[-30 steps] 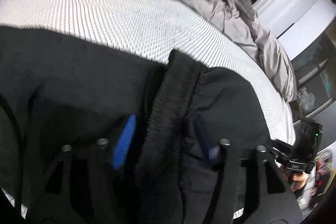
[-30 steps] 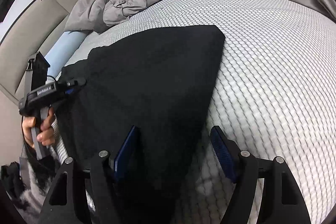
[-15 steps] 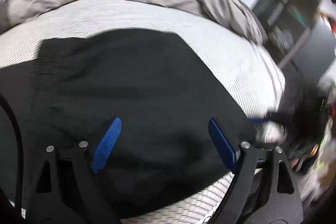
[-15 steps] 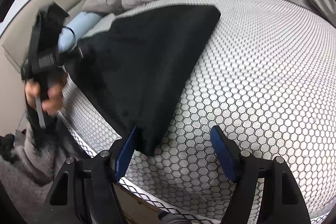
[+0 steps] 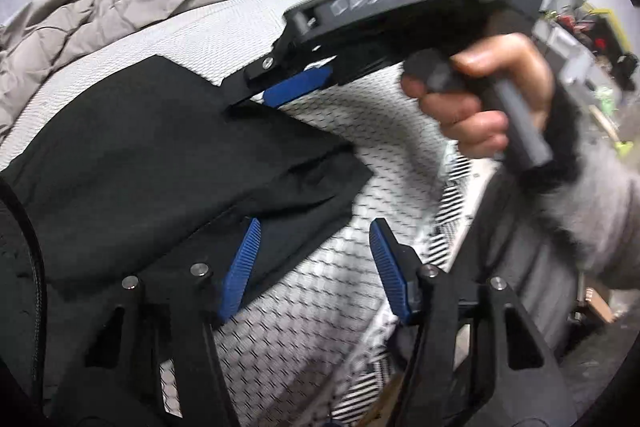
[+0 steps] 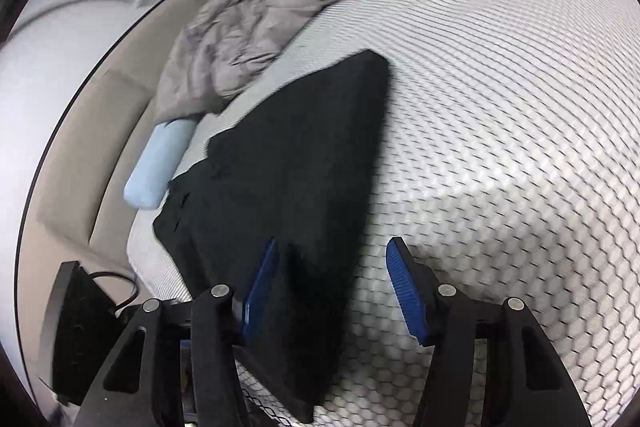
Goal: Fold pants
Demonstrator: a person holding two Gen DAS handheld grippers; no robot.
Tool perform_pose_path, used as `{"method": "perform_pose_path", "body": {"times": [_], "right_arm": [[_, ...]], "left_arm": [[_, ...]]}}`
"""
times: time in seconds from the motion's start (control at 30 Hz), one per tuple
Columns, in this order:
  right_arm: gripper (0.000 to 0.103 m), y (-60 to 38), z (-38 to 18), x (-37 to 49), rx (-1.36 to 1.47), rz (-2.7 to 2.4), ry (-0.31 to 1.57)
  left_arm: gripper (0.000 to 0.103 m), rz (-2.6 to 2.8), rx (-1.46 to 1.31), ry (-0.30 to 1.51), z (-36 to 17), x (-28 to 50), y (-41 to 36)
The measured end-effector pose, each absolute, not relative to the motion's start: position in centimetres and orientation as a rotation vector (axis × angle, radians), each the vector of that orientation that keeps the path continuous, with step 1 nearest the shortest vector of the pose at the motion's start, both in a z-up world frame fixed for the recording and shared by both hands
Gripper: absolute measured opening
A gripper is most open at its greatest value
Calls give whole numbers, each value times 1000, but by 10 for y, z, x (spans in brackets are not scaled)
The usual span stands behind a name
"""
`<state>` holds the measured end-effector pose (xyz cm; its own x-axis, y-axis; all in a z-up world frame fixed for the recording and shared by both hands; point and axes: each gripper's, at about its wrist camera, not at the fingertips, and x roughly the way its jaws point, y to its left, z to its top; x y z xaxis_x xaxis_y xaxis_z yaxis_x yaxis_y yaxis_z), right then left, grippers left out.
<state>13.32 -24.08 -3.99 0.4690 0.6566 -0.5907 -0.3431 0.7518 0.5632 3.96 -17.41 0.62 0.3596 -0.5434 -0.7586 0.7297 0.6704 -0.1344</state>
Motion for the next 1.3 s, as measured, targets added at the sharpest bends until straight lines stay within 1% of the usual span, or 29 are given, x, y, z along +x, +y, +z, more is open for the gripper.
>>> {"method": "perform_pose_path", "body": {"times": [0.07, 0.1, 0.13, 0.17, 0.2, 0.23, 0.27, 0.3, 0.33, 0.37, 0.53, 0.6, 0.63, 0.67, 0.7, 0.77, 0.8, 0.83, 0.9, 0.97, 1.0, 1.03, 1.07, 1.1, 1.13, 1.2, 1.23, 1.27, 1.3], "right_arm": [[58, -234, -37, 131, 371, 628, 877], [58, -232, -37, 133, 375, 635, 881], [58, -230, -38, 136, 377, 634, 884], [58, -228, -41, 140, 381, 623, 893], [58, -230, -44, 143, 387, 616, 908], [50, -230, -48, 148, 402, 622, 923], [34, -231, -51, 153, 422, 625, 939], [31, -229, -55, 158, 435, 621, 952], [18, -232, -55, 162, 442, 628, 938], [15, -231, -53, 164, 450, 630, 912], [13, -238, -44, 175, 472, 583, 852], [22, -237, -45, 174, 446, 562, 874], [33, -233, -44, 175, 436, 550, 882], [40, -235, -44, 171, 435, 538, 883], [41, -241, -43, 163, 441, 540, 879], [41, -253, -42, 148, 457, 556, 870], [41, -261, -43, 142, 466, 559, 866], [41, -266, -44, 136, 475, 562, 863], [41, -274, -46, 126, 498, 562, 871], [41, -278, -48, 121, 518, 559, 880], [41, -281, -49, 119, 531, 565, 883], [41, -281, -50, 120, 548, 579, 886], [41, -280, -50, 121, 563, 596, 892], [41, -278, -51, 122, 576, 610, 897], [41, -274, -51, 125, 589, 624, 905], [41, -264, -54, 130, 596, 651, 940], [26, -260, -56, 132, 579, 658, 951], [14, -256, -57, 132, 567, 667, 956], [13, -252, -56, 133, 545, 661, 948]], "left_arm": [[55, -819, 204, 867, 2, 45, -181], [52, -804, 191, 852, 1, 46, -185], [39, -798, 188, 838, -1, 46, -188], [30, -796, 191, 821, -1, 44, -193], [12, -816, 188, 814, 0, 40, -196], [3, -833, 182, 809, -1, 38, -194], [1, -831, 184, 800, -2, 36, -191], [0, -842, 192, 791, 1, 31, -191], [0, -863, 195, 794, 0, 29, -185], [0, -886, 194, 804, 1, 27, -183], [0, -951, 200, 864, -3, 31, -172], [0, -951, 171, 858, 0, 32, -167], [0, -955, 158, 838, 3, 33, -166], [0, -954, 143, 810, 10, 31, -165], [2, -952, 129, 787, 15, 30, -166], [25, -927, 122, 760, 21, 27, -170], [44, -914, 123, 751, 23, 26, -171], [55, -896, 123, 734, 24, 23, -174], [56, -882, 145, 719, 25, 18, -183], [56, -826, 211, 695, 22, 16, -195], [49, -794, 235, 686, 20, 16, -200], [31, -768, 253, 682, 16, 15, -204], [21, -746, 262, 677, 14, 15, -207], [5, -742, 261, 669, 13, 13, -208], [0, -743, 266, 657, 12, 14, -210], [0, -751, 305, 625, 11, 7, -210], [0, -759, 323, 619, 12, 3, -210], [0, -772, 339, 620, 11, 0, -208], [0, -782, 347, 623, 11, -1, -207]]}}
